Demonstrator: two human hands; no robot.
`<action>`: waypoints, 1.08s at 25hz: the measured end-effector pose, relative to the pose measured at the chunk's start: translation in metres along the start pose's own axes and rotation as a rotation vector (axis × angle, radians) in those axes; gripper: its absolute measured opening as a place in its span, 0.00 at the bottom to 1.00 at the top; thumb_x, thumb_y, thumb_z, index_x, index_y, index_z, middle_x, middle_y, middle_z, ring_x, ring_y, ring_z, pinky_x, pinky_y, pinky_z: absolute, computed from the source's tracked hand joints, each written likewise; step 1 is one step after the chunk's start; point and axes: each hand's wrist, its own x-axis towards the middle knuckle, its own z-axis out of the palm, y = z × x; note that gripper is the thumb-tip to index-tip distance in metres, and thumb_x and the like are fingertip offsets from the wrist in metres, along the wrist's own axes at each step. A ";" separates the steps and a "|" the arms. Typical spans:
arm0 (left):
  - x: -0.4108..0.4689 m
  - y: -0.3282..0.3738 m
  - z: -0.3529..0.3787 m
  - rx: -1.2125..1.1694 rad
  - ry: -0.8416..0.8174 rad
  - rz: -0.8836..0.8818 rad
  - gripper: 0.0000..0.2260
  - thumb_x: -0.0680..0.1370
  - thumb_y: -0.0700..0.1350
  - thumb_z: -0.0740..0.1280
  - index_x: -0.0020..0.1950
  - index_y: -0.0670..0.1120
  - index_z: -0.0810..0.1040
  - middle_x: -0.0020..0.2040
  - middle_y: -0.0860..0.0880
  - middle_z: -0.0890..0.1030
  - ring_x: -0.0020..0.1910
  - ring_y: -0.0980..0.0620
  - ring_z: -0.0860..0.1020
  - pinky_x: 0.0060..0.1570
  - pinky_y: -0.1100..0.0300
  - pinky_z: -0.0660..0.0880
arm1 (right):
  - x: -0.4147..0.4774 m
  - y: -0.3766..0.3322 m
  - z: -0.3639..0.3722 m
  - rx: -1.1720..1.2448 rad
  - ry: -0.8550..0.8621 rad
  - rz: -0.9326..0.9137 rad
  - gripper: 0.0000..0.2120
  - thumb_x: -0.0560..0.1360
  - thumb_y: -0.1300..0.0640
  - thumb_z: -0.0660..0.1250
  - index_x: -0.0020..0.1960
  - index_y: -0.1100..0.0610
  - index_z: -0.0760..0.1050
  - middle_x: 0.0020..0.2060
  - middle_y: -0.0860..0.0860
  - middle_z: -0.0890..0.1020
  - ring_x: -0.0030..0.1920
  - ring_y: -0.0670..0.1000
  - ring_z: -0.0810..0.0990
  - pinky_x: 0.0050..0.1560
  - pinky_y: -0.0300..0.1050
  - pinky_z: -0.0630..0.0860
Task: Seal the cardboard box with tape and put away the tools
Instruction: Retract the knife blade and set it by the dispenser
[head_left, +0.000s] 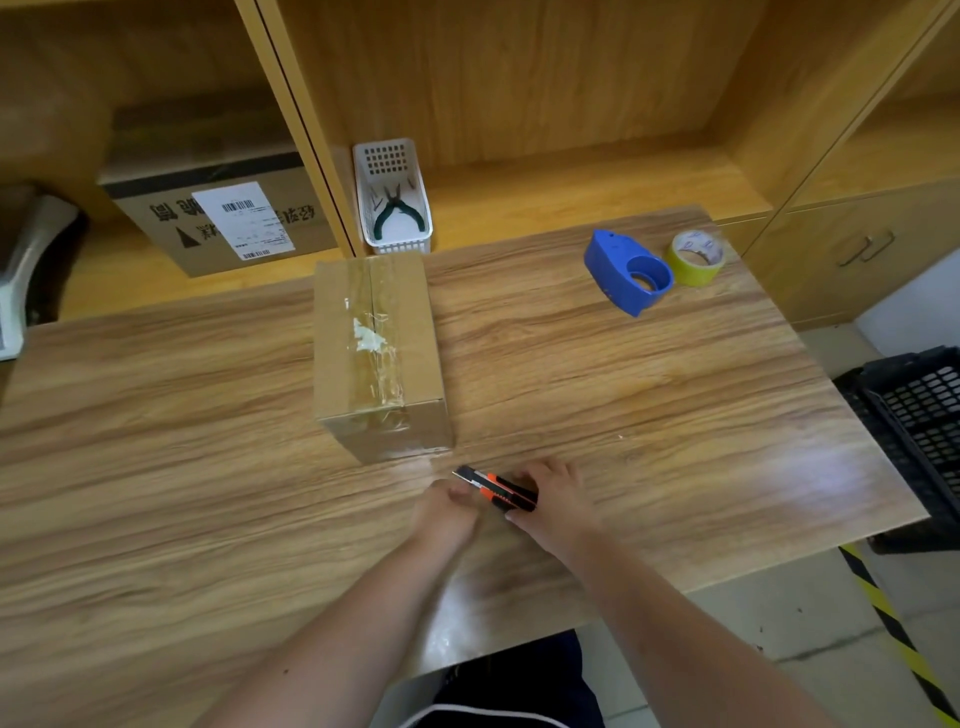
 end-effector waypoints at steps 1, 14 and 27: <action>0.001 -0.001 0.003 -0.024 -0.033 -0.044 0.08 0.68 0.36 0.64 0.38 0.49 0.74 0.32 0.48 0.77 0.32 0.46 0.75 0.34 0.60 0.71 | -0.001 -0.002 0.001 -0.011 0.001 0.004 0.21 0.65 0.52 0.74 0.57 0.50 0.75 0.55 0.50 0.75 0.59 0.56 0.68 0.59 0.48 0.69; 0.001 0.027 0.022 -0.550 -0.251 -0.214 0.08 0.81 0.39 0.61 0.42 0.43 0.77 0.40 0.42 0.80 0.36 0.47 0.78 0.42 0.50 0.78 | 0.000 -0.004 -0.004 0.267 0.099 0.025 0.11 0.67 0.54 0.71 0.49 0.53 0.77 0.44 0.49 0.73 0.47 0.54 0.77 0.46 0.48 0.74; -0.014 0.086 0.007 -0.585 -0.272 0.034 0.10 0.81 0.39 0.60 0.61 0.40 0.74 0.52 0.37 0.83 0.49 0.42 0.83 0.49 0.52 0.81 | -0.006 -0.018 -0.065 0.920 -0.043 0.277 0.14 0.76 0.47 0.64 0.41 0.57 0.78 0.29 0.59 0.78 0.24 0.55 0.74 0.25 0.43 0.70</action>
